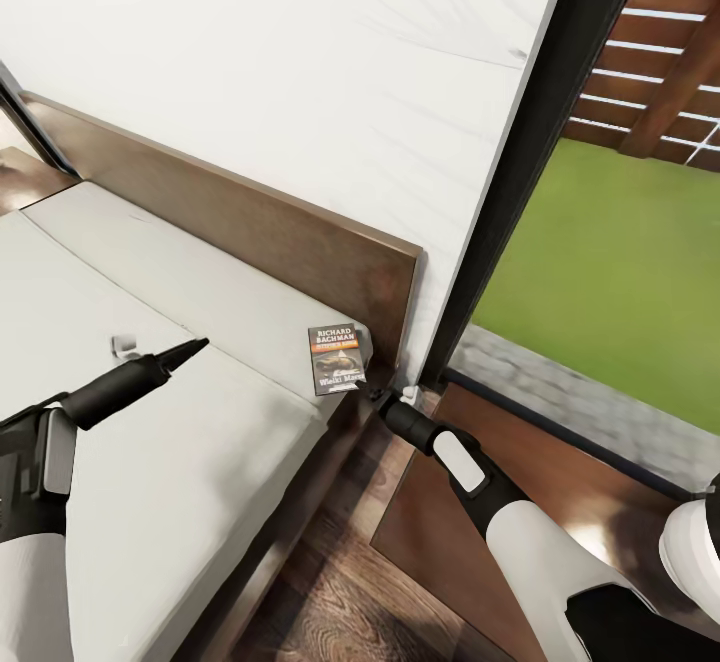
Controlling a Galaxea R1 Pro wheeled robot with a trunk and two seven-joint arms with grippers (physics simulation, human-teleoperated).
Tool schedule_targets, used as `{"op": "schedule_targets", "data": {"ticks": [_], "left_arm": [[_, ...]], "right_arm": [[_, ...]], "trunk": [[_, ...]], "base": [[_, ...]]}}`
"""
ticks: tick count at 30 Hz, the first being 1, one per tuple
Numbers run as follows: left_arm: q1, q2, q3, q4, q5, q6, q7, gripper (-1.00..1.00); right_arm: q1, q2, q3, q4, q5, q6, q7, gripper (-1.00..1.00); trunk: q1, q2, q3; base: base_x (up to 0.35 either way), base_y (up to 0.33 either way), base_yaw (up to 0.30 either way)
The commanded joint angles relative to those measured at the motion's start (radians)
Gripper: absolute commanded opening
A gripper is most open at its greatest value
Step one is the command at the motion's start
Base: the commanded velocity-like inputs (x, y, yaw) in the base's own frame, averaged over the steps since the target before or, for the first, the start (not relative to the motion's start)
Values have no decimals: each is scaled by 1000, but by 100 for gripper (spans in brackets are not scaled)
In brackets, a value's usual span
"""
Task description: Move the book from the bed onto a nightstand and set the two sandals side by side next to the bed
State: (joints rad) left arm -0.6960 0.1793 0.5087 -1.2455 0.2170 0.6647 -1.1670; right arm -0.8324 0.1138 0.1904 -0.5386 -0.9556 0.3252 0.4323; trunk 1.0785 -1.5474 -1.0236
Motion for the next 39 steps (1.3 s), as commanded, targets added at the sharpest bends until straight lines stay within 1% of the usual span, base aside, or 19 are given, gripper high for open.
{"op": "schedule_targets", "data": {"ticks": [1, 6, 8, 18, 33, 39], "left_arm": [[0, 0, 1, 1, 0, 9, -2, 100], [0, 0, 2, 2, -9, 10, -2, 100], [0, 0, 3, 0, -11, 22, -3, 100], [0, -1, 2, 1, -11, 31, -2, 100], [0, -1, 2, 5, -11, 32, -2, 100], [0, -6, 3, 13, -10, 32, -2, 100]], "right_arm": [[-1, 0, 1, 0, -8, 4, 0, 100], [-1, 0, 1, 0, -8, 4, 0, 100], [-1, 0, 1, 0, -8, 3, 0, 100], [-1, 0, 1, 0, -9, 4, 1, 100], [-1, 0, 1, 0, -10, 5, 2, 100], [-1, 0, 1, 0, -10, 5, 2, 100]], "trunk": [[0, 0, -1], [0, 0, -1], [0, 0, -1], [0, 0, -1], [0, 0, -1], [0, 0, -1]], "base": [[0, 0, 0], [0, 0, 0], [0, 0, 0], [0, 0, 15], [0, 0, 260], [0, 0, 184]]}}
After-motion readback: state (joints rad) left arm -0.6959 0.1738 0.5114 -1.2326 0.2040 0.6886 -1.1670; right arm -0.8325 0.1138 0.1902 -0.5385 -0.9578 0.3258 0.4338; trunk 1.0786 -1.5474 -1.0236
